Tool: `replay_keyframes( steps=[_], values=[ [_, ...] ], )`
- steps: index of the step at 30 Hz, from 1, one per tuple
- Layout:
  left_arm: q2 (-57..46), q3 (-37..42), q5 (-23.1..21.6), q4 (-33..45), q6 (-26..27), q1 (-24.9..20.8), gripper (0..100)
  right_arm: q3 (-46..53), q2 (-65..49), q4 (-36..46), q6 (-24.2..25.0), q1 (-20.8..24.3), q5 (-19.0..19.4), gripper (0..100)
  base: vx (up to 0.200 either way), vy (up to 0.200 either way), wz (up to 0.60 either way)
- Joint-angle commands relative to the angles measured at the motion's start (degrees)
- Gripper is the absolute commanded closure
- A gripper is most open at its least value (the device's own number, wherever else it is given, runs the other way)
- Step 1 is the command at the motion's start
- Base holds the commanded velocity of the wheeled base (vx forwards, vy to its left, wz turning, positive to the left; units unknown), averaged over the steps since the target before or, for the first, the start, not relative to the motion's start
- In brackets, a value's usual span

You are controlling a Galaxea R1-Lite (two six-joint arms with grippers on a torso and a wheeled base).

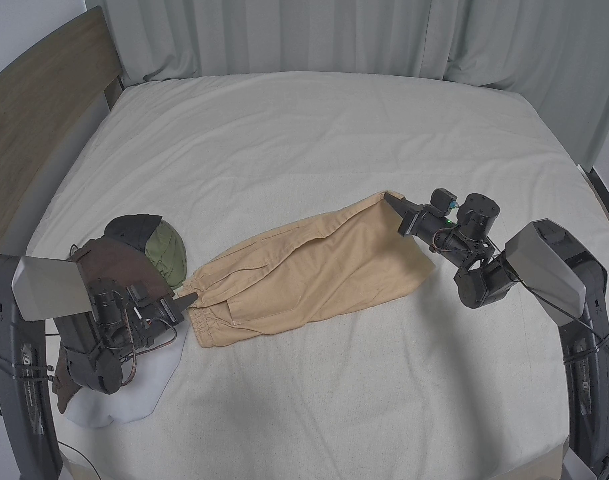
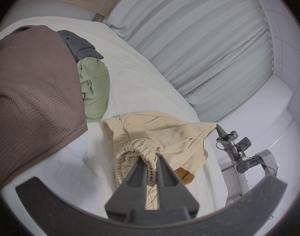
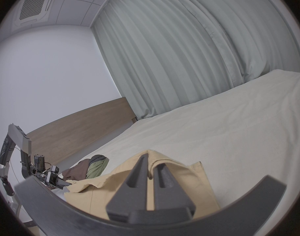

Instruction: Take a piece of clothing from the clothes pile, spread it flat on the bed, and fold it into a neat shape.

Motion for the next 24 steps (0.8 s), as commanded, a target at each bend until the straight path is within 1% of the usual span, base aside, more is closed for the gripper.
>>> replay_keyframes(
  steps=[1,2,3,5,7,9,11,12,14,15,19,24],
  values=[
    [0.2,0.0,0.0,-0.1,0.0,0.1,100,-0.1,0.6,-0.1,-0.1,0.1,0.0,100,0.0,0.0,0.0],
    [0.2,0.1,0.0,-0.1,0.0,0.1,100,-0.2,1.0,0.4,-0.2,0.2,0.0,100,0.0,0.0,0.0],
    [0.1,0.1,0.0,-0.1,-0.1,0.1,0,-0.5,1.0,0.6,-0.2,0.2,0.0,0,0.0,0.0,0.0],
    [-0.2,-0.3,0.0,-0.1,-0.3,0.2,0,-0.6,1.0,0.7,-0.2,0.3,0.0,0,0.0,0.0,0.0],
    [-0.5,-1.0,0.1,-0.1,-1.6,0.4,0,-0.6,1.0,0.6,-0.2,0.4,0.0,0,0.0,0.0,0.0],
    [-1.7,-1.9,1.4,-0.1,-4.7,0.6,0,0.0,1.1,0.5,-0.1,0.6,-0.1,0,0.0,0.0,0.0],
    [-2.1,-2.3,2.1,-0.1,-5.5,0.7,0,0.4,1.0,0.5,-0.1,0.7,-0.1,0,0.0,0.0,0.0],
    [-2.9,-3.0,3.2,-0.1,-7.0,1.0,0,2.5,0.6,0.5,-0.2,1.1,-0.1,0,0.0,0.0,0.0],
    [-3.1,-3.0,3.3,-0.1,-7.1,1.0,0,3.3,0.5,0.4,-0.2,1.4,-0.1,0,0.0,0.0,0.0],
    [-3.8,-3.0,3.3,-0.1,-7.1,1.3,0,5.6,0.4,-0.3,-0.4,2.7,-1.0,0,0.0,0.0,0.0],
    [-4.7,-2.8,3.3,-0.1,-7.1,1.3,0,8.8,0.5,-1.7,-1.2,4.3,-2.1,0,0.0,0.0,0.0],
    [-7.8,-2.3,3.3,-0.1,-7.5,1.3,0,11.0,0.8,-1.9,-1.2,4.7,-2.7,0,0.0,0.0,0.0]
  ],
)
